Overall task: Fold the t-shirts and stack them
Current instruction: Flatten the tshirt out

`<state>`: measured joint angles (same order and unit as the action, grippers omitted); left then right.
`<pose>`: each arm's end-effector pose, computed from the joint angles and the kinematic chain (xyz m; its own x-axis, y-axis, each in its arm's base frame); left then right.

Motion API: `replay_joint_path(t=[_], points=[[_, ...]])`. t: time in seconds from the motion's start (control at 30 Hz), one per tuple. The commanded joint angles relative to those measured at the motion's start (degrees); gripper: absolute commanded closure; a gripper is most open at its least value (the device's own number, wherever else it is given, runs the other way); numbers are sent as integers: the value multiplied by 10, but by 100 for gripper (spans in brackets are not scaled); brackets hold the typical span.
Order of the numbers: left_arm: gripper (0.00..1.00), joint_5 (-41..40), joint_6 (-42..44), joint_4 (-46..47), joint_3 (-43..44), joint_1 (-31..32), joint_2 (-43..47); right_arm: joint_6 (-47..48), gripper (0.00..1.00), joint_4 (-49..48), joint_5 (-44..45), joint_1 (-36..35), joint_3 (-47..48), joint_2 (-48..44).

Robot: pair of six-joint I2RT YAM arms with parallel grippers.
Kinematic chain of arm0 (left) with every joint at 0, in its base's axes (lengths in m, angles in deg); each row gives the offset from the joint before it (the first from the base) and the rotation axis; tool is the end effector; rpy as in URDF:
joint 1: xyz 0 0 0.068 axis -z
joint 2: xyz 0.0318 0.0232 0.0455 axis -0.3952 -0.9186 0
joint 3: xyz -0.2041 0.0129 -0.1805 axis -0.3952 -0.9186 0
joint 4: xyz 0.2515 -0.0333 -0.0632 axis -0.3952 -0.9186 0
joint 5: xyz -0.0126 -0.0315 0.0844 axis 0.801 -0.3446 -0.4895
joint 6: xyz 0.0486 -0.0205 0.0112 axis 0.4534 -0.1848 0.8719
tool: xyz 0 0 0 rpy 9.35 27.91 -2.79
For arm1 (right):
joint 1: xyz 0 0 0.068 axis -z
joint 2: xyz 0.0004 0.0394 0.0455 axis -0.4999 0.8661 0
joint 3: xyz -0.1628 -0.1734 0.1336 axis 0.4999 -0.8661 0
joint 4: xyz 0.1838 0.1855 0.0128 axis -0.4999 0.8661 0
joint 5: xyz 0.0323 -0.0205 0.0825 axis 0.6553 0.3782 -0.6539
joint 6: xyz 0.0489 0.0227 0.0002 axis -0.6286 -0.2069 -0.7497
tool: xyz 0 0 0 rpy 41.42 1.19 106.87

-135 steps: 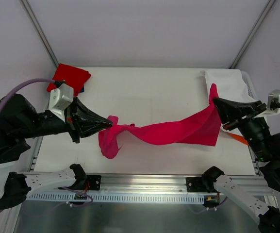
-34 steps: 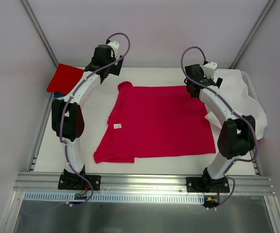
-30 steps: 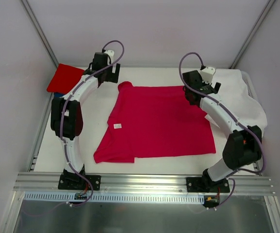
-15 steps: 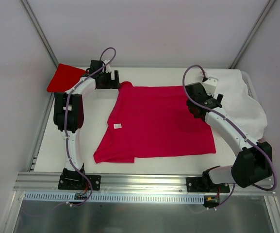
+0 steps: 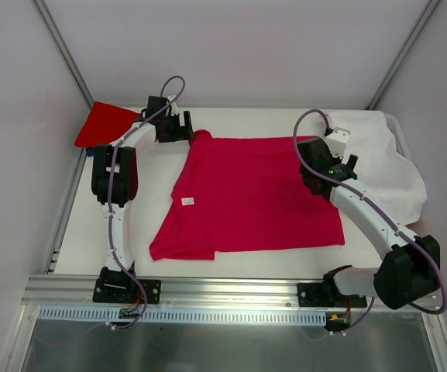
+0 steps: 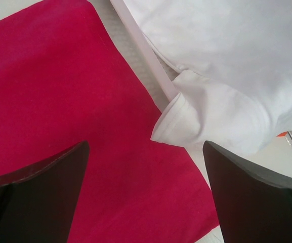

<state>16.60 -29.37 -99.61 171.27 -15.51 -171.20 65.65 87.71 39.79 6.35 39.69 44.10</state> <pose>0.5053 -0.0789 0.1906 -0.6770 -0.0985 -0.7294 0.2143 0.9217 -0.3234 0.2610 0.0856 0.2945 -0.5535 -0.0683 -0.8300 0.3652 0.8758 -0.3156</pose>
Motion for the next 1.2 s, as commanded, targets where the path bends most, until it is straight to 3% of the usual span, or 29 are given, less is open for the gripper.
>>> replay_joint_path(t=[0.0, 0.4, 0.9, 1.17], points=[[12, -23, -30, 14, 39, -6, -16, 6, 1, -15, 11, -4, -6, -28], [27, -31, -51, 13, 90, -2, -58, 11, 0, -26, 8, -4, -11, -29], [38, -5, -76, -8, 148, 8, -106, 13, 1, -32, 10, -3, -5, -16], [53, 35, -75, -10, 161, 26, -114, 13, 1, -34, 10, -4, -6, -11]])
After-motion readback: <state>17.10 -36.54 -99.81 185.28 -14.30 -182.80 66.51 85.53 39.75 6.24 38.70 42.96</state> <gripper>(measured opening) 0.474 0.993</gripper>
